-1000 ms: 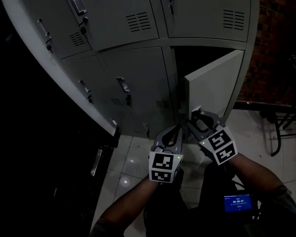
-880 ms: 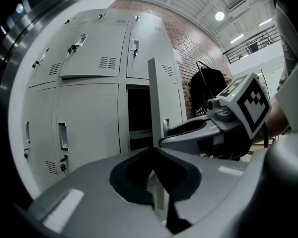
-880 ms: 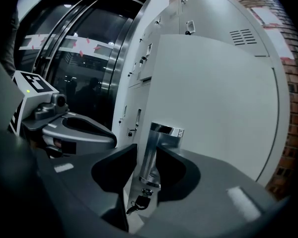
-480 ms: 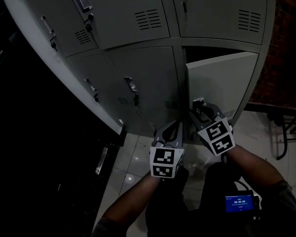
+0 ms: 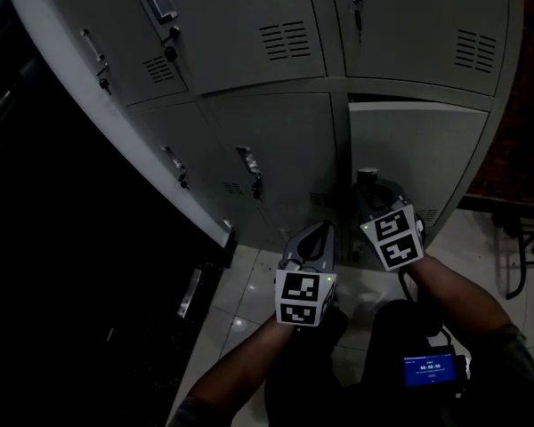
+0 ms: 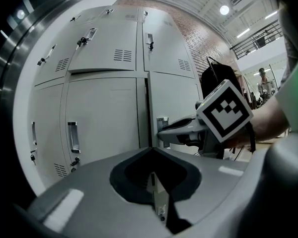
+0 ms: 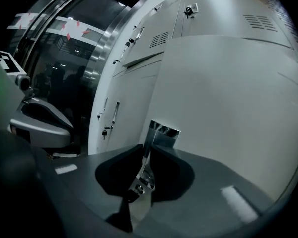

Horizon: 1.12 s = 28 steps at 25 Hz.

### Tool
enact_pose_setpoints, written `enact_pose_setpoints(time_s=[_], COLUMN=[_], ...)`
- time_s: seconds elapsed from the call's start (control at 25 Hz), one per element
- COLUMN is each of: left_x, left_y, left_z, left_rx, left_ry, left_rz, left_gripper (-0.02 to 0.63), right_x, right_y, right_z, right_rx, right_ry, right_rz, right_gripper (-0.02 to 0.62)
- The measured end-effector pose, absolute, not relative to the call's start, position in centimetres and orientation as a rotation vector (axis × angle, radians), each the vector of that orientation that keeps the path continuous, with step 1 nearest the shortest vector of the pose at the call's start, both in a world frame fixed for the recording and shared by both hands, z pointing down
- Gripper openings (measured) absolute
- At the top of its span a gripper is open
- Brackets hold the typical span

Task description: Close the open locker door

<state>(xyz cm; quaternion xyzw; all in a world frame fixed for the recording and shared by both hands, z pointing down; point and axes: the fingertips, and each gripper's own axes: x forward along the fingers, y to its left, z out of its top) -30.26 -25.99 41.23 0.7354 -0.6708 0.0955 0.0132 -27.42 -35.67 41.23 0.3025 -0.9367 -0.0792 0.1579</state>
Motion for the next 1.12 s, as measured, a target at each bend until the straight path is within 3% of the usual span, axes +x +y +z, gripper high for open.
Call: enact_pose_setpoints(time_s=[1.12], left_x=[-31.8], left_y=[-27.8], left_z=[42.1], left_rx=[2.274], left_ry=[-2.063], left_rz=[0.253], left_gripper=[0.002], right_x=[-28.4], right_y=[-39.9], right_z=[41.5], right_rx=[1.095], right_ry=[-2.593], right_rz=[-0.212], right_gripper=[0.058])
